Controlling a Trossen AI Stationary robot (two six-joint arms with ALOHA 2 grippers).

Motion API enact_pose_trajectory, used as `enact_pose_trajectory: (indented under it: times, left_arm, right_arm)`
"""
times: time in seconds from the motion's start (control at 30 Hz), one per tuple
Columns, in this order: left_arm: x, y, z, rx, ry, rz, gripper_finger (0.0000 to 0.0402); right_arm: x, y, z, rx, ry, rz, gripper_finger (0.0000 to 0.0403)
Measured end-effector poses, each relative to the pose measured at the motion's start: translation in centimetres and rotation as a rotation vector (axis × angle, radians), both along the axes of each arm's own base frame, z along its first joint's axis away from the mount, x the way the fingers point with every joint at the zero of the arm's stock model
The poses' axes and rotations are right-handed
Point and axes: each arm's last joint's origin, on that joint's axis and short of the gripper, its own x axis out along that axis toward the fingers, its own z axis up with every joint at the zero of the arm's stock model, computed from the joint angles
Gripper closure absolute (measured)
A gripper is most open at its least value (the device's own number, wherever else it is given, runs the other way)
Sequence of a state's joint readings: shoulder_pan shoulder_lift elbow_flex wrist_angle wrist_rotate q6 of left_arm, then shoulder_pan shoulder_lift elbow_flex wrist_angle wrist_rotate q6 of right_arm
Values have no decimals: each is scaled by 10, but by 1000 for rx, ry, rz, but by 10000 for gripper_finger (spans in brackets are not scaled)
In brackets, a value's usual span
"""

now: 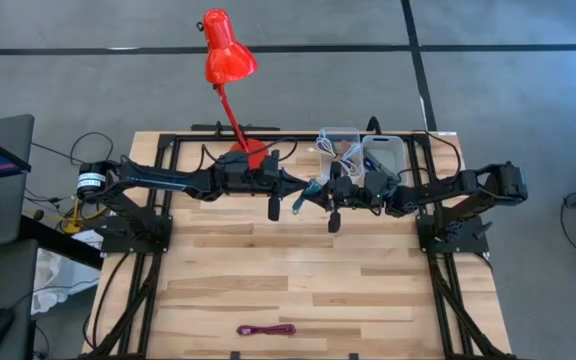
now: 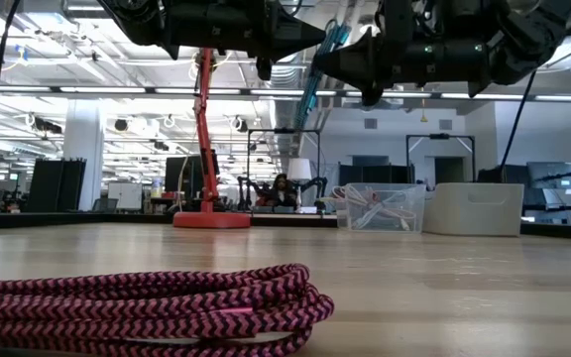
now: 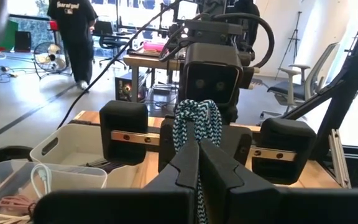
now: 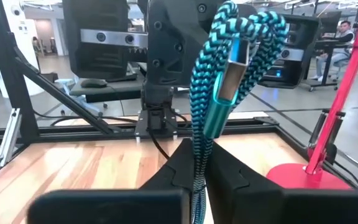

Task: Pick & Place USB Port
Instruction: Put the black and blue charger cable into the gray bin

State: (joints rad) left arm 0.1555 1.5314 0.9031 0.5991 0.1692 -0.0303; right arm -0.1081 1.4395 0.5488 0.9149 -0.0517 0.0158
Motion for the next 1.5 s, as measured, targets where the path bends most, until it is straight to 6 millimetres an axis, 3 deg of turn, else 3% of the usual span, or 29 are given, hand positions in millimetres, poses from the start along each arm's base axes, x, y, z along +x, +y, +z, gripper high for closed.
enact_pose_trajectory:
  times: [0.23, 0.4, 0.53, 0.63, 0.87, 1.03, 1.3, 1.5]
  left_arm:
    - [-5, 0, 4, 7, 6, 6, 395]
    - [-38, -5, 9, 74, 67, 30, 397]
    - [-76, -8, 6, 76, 16, 113, 397]
    - [-101, -11, -11, 55, 27, 146, 398]
    - [-142, -19, -35, 53, -8, 143, 397]
    - [-155, -27, -45, 54, -23, 111, 397]
    - [-165, -38, -66, 29, 16, 80, 398]
    - [-167, -42, -70, 27, 1, 64, 398]
  right_arm:
    - [0, -4, 0, -27, 7, -13, 397]
    - [-11, -7, -3, -52, 8, -28, 397]
    - [-31, -13, -12, -64, 30, -62, 397]
    - [-53, -19, -12, -63, -17, -106, 397]
    - [-103, -36, -33, -19, 17, -314, 397]
    - [-120, -51, -41, 35, 126, -507, 398]
    - [-144, -66, -38, 55, 182, -693, 398]
    - [-164, -72, -32, 27, 195, -876, 398]
